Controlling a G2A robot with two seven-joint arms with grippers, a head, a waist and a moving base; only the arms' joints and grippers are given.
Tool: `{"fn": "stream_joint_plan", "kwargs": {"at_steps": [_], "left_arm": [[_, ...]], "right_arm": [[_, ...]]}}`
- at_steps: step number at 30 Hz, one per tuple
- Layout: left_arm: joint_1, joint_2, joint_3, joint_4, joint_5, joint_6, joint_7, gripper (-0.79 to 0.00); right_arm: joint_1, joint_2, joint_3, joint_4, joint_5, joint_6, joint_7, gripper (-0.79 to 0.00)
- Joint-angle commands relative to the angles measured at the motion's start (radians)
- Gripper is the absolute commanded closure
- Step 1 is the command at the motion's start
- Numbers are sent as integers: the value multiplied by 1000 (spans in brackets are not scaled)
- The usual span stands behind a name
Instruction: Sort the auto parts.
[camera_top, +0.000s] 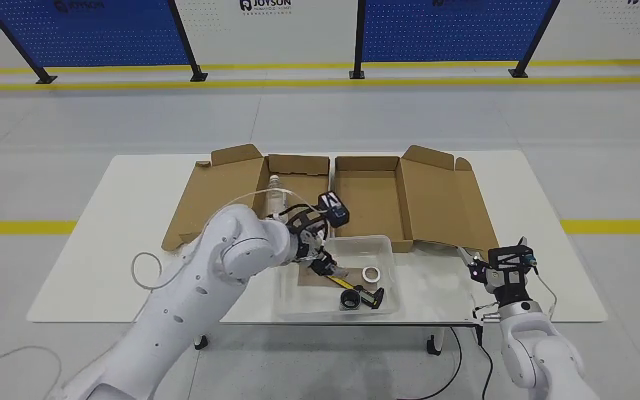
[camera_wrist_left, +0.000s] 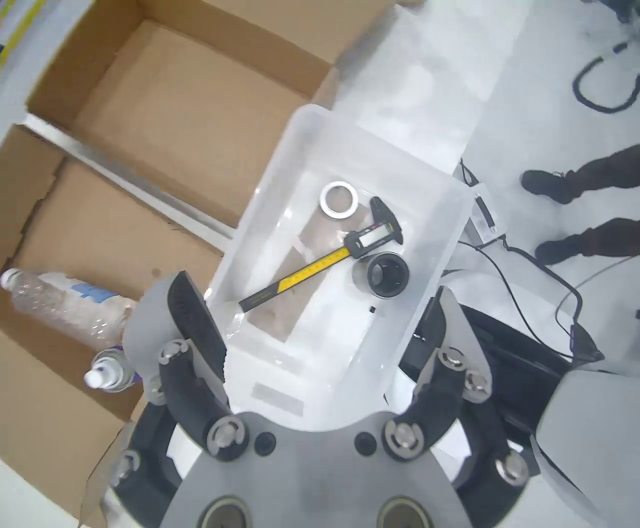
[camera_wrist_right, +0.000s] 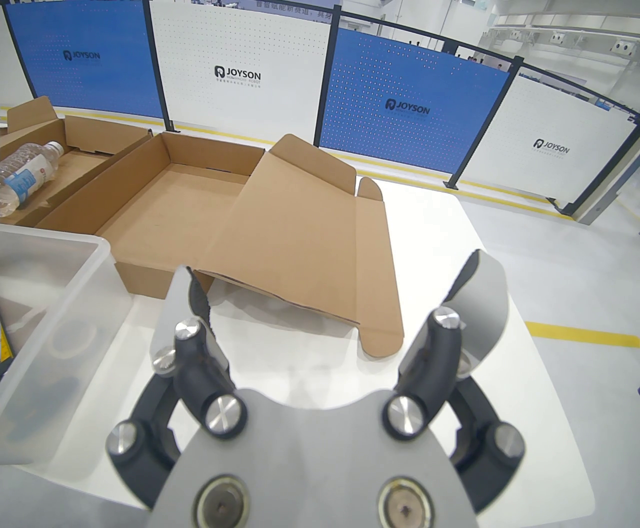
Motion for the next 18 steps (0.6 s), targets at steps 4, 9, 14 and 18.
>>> {"fn": "stream_joint_plan", "kwargs": {"at_steps": [4,9,14,18], "left_arm": [[-12,-14,71,43,3,-1,18,-785],[-27,-29,124,90,18,7,45,-773],[-49,-45,171,138,24,9,64,-693],[-64,-59,210,173,38,7,75,-628]], "right_arm": [[0,0,0,0,0,0,0,-785],[0,0,0,0,0,0,0,-785],[0,0,0,0,0,0,0,-785],[0,0,0,0,0,0,0,-785]]}}
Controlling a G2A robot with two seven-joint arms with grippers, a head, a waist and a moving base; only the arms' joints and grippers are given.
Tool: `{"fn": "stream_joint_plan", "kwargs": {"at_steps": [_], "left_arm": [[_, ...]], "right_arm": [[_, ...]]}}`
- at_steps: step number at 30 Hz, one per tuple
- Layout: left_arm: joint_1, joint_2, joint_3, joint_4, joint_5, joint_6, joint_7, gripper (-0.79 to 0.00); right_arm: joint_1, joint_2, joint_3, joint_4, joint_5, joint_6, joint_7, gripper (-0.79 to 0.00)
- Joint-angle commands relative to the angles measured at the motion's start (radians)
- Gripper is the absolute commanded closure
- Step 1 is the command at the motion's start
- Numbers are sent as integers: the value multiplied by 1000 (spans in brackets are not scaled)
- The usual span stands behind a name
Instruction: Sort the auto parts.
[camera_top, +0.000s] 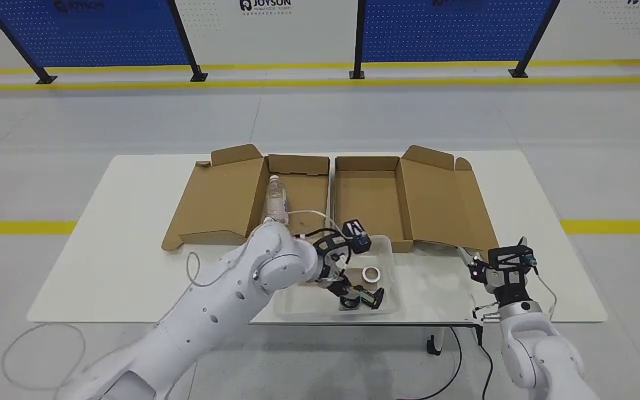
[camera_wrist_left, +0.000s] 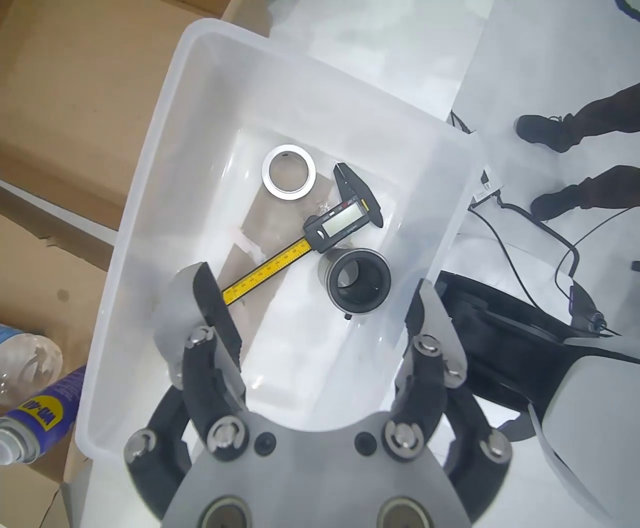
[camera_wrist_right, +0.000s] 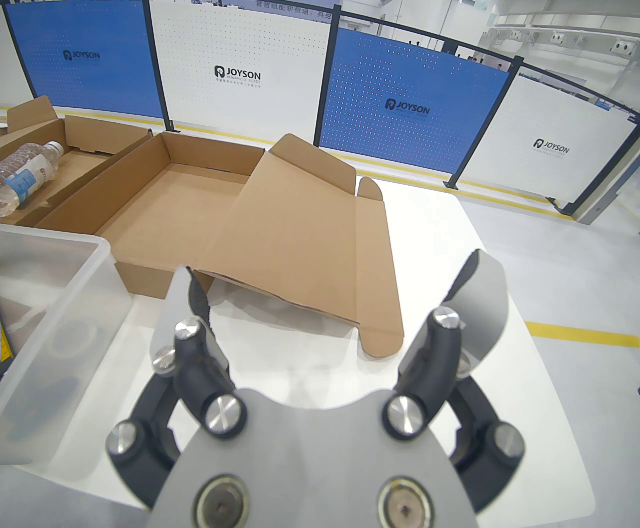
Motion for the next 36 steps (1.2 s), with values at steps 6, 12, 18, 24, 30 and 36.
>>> {"fn": "stream_joint_plan", "kwargs": {"at_steps": [6,12,18,24,30,36], "left_arm": [[-19,-21,53,56,9,0,8,-634],[-33,-35,76,108,15,2,23,-585],[-48,-45,87,144,18,-5,31,-523],[-66,-54,98,174,21,-19,16,-434],[-75,-64,112,204,23,-30,6,-388],[-81,-75,131,229,21,-40,0,-372]], "right_arm": [[0,0,0,0,0,0,0,-785],[0,0,0,0,0,0,0,-785],[0,0,0,0,0,0,0,-785],[0,0,0,0,0,0,0,-785],[0,0,0,0,0,0,0,-785],[0,0,0,0,0,0,0,-785]]}}
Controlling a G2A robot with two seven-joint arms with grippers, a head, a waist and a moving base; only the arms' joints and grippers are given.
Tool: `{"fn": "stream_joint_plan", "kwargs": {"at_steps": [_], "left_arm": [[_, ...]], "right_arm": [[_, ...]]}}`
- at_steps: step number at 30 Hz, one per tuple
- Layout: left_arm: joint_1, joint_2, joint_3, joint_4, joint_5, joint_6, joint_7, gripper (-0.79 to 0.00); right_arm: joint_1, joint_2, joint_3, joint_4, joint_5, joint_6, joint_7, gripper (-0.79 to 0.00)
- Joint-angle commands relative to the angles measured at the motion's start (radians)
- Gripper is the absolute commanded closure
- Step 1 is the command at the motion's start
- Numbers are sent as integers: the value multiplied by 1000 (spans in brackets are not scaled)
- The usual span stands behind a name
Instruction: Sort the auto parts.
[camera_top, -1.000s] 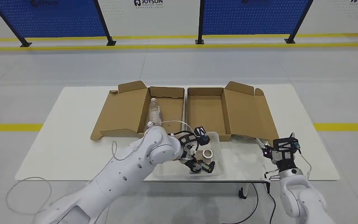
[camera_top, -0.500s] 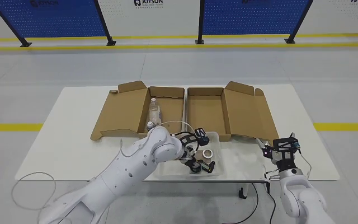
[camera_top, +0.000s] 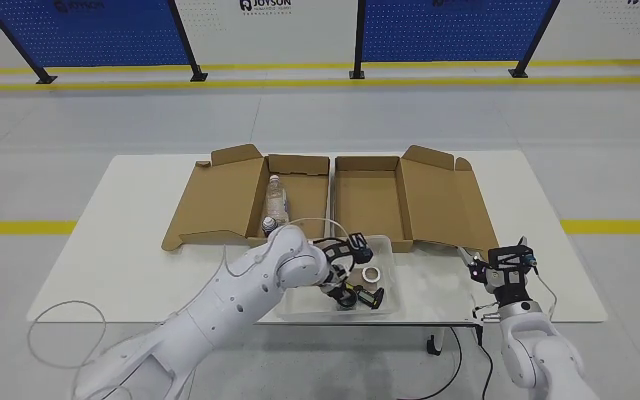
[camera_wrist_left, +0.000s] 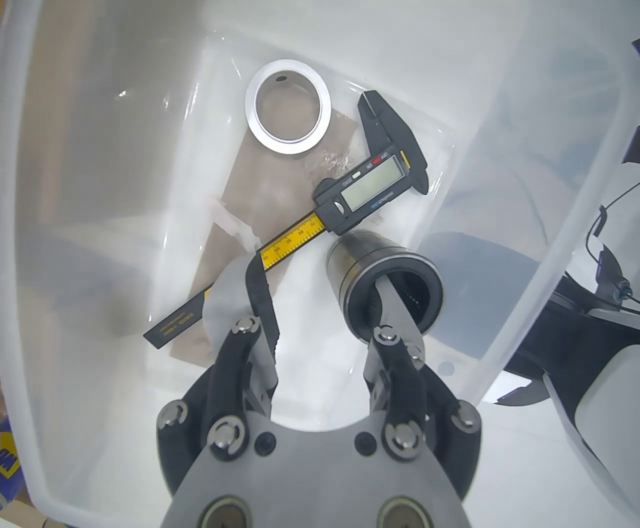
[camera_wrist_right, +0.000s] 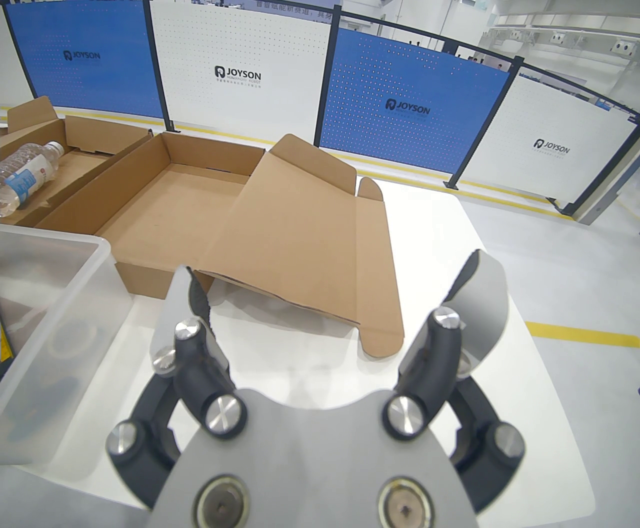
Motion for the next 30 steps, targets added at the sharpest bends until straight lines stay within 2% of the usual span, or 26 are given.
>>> {"fn": "stream_joint_plan", "kwargs": {"at_steps": [1,14,18,23,26,30], "left_arm": [[-2,-3,6,7,-2,-4,-4,-369],[-14,-21,23,49,1,-13,0,-329],[-12,-23,22,52,4,-14,-5,-296],[-7,-24,22,52,6,-15,-10,-160],[-4,-25,20,51,8,-15,-11,0],[-2,-24,14,42,13,-12,-8,0]], "right_arm": [[0,0,0,0,0,0,0,-785],[0,0,0,0,0,0,0,-785],[0,0,0,0,0,0,0,-785],[0,0,0,0,0,0,0,-785],[0,0,0,0,0,0,0,-785],[0,0,0,0,0,0,0,-785]]}}
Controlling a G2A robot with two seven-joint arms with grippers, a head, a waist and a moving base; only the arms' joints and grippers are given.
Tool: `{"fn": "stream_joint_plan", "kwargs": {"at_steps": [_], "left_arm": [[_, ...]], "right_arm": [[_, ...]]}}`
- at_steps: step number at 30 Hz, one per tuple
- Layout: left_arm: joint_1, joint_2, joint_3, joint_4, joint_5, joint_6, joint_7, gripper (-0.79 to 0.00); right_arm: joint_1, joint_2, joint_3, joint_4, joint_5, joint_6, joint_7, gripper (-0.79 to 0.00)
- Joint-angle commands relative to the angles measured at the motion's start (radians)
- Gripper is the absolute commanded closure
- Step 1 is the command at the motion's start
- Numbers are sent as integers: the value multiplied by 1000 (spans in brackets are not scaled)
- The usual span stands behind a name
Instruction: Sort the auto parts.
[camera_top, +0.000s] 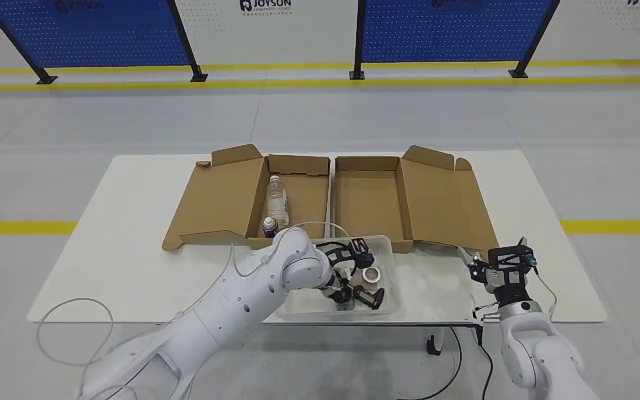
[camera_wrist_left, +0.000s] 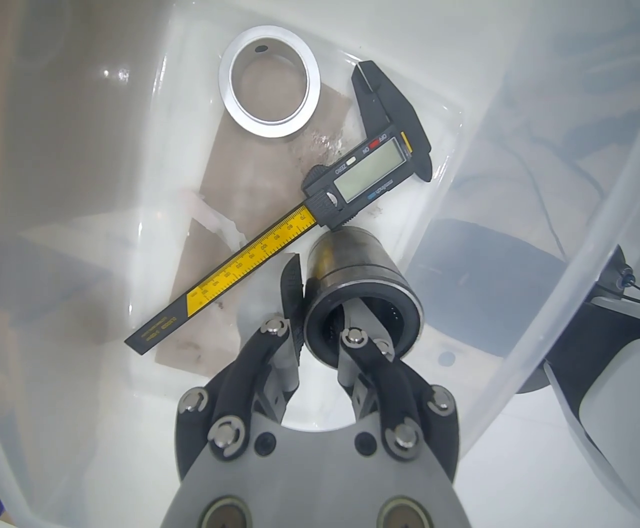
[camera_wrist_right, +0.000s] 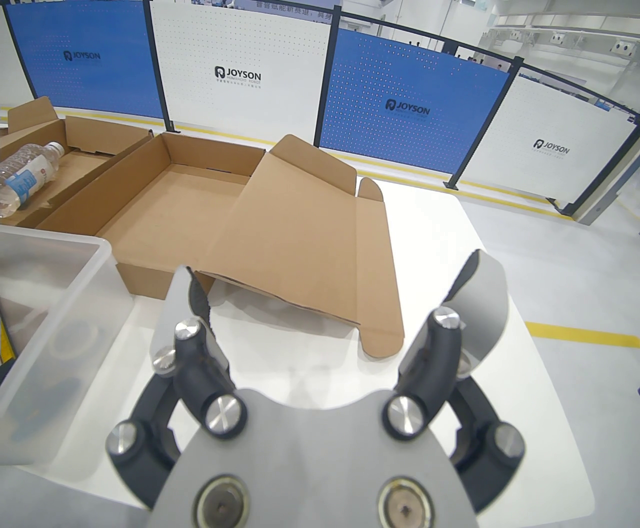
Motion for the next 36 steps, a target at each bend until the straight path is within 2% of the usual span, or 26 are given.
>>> {"fn": "stream_joint_plan", "kwargs": {"at_steps": [1,10,16,22,29,36], "left_arm": [[1,1,-5,-6,1,1,2,0],[8,17,-57,-55,10,22,4,0],[31,40,-142,-114,-58,34,-1,0],[59,66,-231,-223,-173,22,-64,0],[85,88,-284,-334,-270,0,-146,0],[92,100,-295,-371,-298,-16,-178,0]], "right_arm": [[0,0,0,0,0,0,0,-785],[0,0,0,0,0,0,0,-785],[0,0,0,0,0,0,0,-785],[0,0,0,0,0,0,0,-785],[0,0,0,0,0,0,0,-785],[0,0,0,0,0,0,0,-785]]}}
